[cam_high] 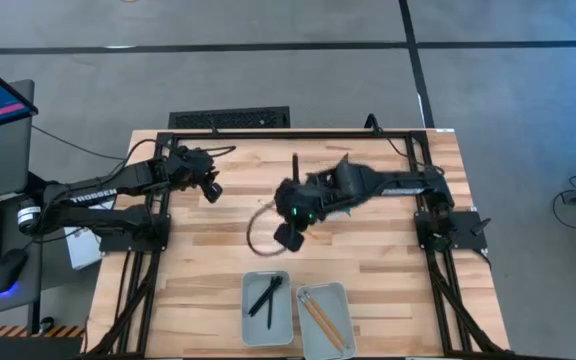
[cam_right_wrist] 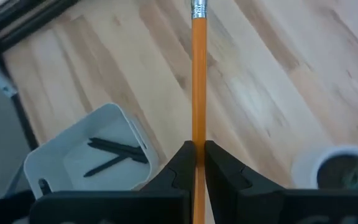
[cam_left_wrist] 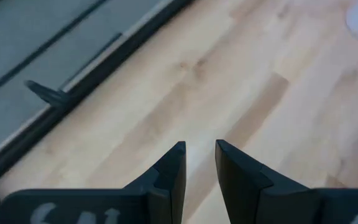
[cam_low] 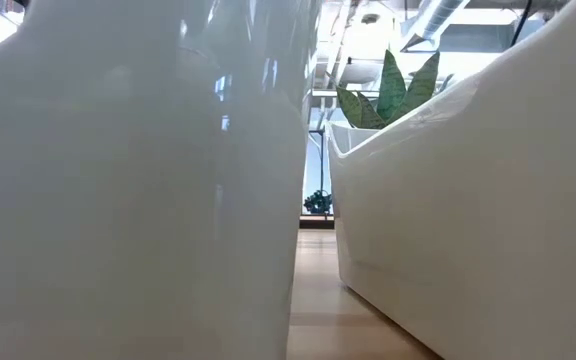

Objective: Sort pens & pencils
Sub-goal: Put the pencil into the right gray bin

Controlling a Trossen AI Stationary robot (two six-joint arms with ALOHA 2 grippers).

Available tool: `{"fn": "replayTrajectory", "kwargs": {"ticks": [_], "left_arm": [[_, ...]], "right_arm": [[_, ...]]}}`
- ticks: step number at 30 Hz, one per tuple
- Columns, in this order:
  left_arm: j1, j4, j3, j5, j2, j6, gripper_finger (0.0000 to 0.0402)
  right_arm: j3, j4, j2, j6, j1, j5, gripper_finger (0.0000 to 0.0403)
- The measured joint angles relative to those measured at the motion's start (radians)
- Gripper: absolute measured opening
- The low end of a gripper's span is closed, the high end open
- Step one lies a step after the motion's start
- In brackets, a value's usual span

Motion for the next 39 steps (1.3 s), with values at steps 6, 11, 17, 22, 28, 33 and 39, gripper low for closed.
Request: {"fn": "replayTrajectory", "kwargs": {"ticks": [6, 11, 17, 22, 28, 33, 39], "left_arm": [[0.0, -0.044, 0.0, 0.04, 0.0, 0.046, 0.0079], [0.0, -0.041, 0.0, 0.067, 0.0, 0.059, 0.0079], [0.0, -0.039, 0.0, 0.086, 0.0, 0.064, 0.0079], [0.0, -0.031, 0.0, 0.09, 0.0, 0.064, 0.0079], [0.0, -0.045, 0.0, 0.09, 0.0, 0.085, 0.0079], [0.0, -0.035, 0.0, 0.09, 0.0, 0.094, 0.0079], [0.0, -0.037, 0.0, 0.091, 0.0, 0.094, 0.0079]], "right_arm": [[-0.001, -0.065, 0.003, 0.285, 0.143, 0.19, 0.0048], [0.002, -0.111, 0.028, 0.49, 0.25, 0.29, 0.0048], [-0.004, -0.19, 0.111, 0.675, 0.323, 0.307, 0.0048], [-0.003, -0.176, 0.171, 0.758, 0.358, 0.295, 0.0048], [0.002, -0.135, 0.193, 0.93, 0.414, 0.308, 0.0048], [0.0, -0.162, 0.237, 1.003, 0.46, 0.307, 0.0048], [0.0, -0.154, 0.331, 1.013, 0.483, 0.219, 0.0048]]}}
